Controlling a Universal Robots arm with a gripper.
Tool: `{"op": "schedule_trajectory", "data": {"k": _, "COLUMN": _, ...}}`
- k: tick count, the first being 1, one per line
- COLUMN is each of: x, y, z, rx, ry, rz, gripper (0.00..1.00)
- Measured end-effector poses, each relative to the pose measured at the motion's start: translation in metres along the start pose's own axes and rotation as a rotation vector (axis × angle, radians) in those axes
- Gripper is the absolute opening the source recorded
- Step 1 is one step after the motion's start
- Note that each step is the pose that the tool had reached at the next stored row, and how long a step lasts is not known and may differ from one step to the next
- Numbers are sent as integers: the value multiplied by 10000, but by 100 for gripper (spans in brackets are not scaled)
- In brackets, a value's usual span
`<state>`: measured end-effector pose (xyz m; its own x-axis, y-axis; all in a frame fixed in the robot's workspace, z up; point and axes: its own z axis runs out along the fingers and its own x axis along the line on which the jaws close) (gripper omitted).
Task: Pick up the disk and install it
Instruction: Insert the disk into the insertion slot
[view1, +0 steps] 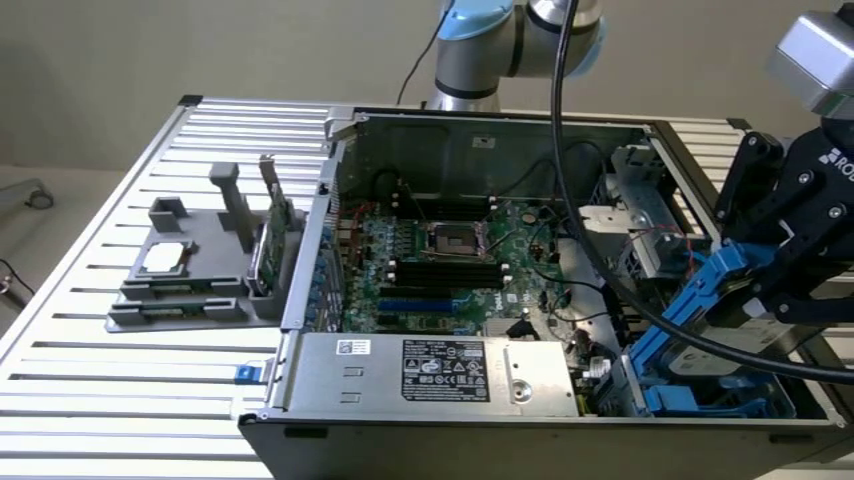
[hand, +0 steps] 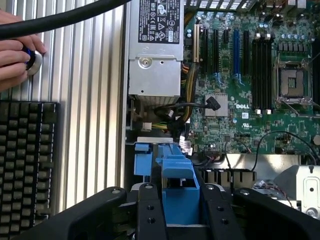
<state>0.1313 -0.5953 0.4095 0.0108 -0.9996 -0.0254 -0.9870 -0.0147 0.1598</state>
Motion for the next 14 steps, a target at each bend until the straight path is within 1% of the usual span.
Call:
{"op": "schedule_trajectory", "data": {"k": 8, "x": 0, "y": -11, "z": 29, "rx": -12, "ry": -2, "rz": -1, "gripper": 33}}
{"op": "schedule_trajectory", "data": {"k": 9, "x": 1, "y": -11, "z": 30, "rx": -12, "ry": -1, "rz": -1, "gripper": 34}}
{"op": "schedule_trajectory", "data": {"k": 11, "x": 1, "y": -11, "z": 30, "rx": -12, "ry": 2, "rz": 0, "gripper": 46}}
{"op": "schedule_trajectory", "data": {"k": 12, "x": 0, "y": -11, "z": 31, "rx": -12, "ry": 1, "rz": 0, "gripper": 46}}
{"op": "schedule_trajectory", "data": {"k": 13, "x": 1, "y": -11, "z": 33, "rx": -12, "ry": -1, "rz": 0, "gripper": 52}}
{"op": "schedule_trajectory", "data": {"k": 14, "x": 1, "y": -11, "z": 33, "rx": -12, "ry": 0, "rz": 0, "gripper": 52}}
